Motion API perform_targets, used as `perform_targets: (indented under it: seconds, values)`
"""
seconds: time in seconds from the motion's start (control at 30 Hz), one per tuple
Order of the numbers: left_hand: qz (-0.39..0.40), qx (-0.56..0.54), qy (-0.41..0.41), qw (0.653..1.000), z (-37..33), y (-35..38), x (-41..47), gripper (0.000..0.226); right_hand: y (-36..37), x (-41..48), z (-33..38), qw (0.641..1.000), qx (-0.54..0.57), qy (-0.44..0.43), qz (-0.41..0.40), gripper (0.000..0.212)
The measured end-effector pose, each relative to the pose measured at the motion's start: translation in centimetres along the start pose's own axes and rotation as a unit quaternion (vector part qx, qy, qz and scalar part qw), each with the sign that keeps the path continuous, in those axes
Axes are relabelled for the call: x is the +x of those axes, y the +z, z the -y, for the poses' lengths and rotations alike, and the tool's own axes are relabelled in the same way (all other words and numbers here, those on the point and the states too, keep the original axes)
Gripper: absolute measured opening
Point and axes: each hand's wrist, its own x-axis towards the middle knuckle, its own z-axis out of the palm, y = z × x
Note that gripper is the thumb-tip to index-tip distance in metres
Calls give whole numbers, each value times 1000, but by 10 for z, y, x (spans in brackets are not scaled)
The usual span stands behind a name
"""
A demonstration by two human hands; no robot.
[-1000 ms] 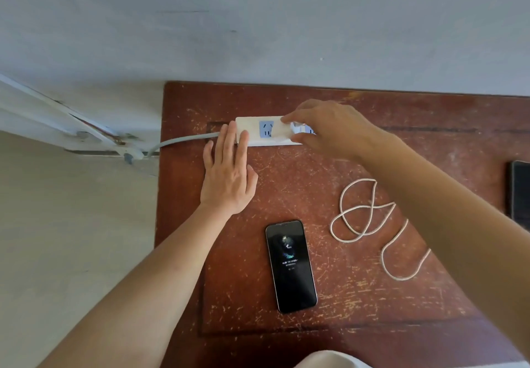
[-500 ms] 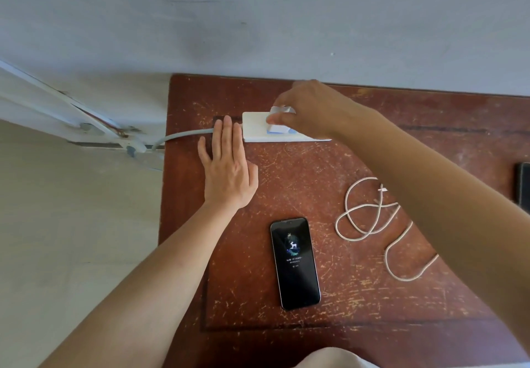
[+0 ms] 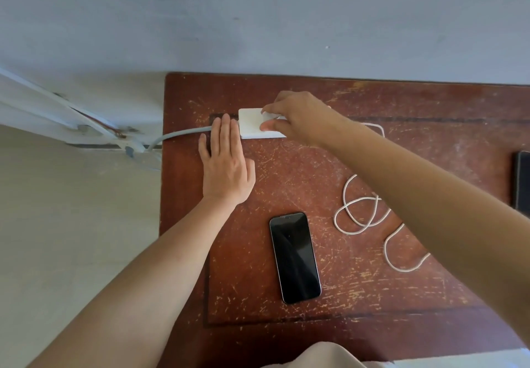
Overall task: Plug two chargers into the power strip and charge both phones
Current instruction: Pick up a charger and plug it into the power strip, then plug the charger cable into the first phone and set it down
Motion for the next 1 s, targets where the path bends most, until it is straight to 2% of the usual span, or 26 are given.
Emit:
perform_targets:
  seconds: [0.2, 0.33, 0.43, 0.5, 0.63, 0.8, 0.9, 1.0]
  values:
    - [42, 29, -5, 999, -3, -11, -2, 69, 11, -14, 4, 997, -20, 41, -58, 50]
    - [99, 69, 32, 992, 10, -32, -2, 69, 12, -39, 1, 984, -86, 64, -143, 66]
    - [102, 94, 46, 989, 7, -54, -11, 68, 16, -84, -15, 965, -21, 74, -249, 63]
    - [85, 74, 57, 992, -7, -63, -29, 63, 29, -126, -33, 953, 12, 110, -280, 58]
    - [83, 18, 110, 990, -53, -55, -74, 60, 95, -220, -74, 946, 35, 199, -253, 51]
    - [138, -26, 212, 967, -123, -24, -119, 59, 176, -309, -100, 933, 65, 294, -197, 47]
    - [174, -14, 279, 944, -159, -4, -129, 59, 205, -335, -107, 931, 103, 305, -174, 43]
    - [208, 20, 286, 935, -183, 15, -131, 63, 218, -344, -114, 933, 127, 272, -199, 38]
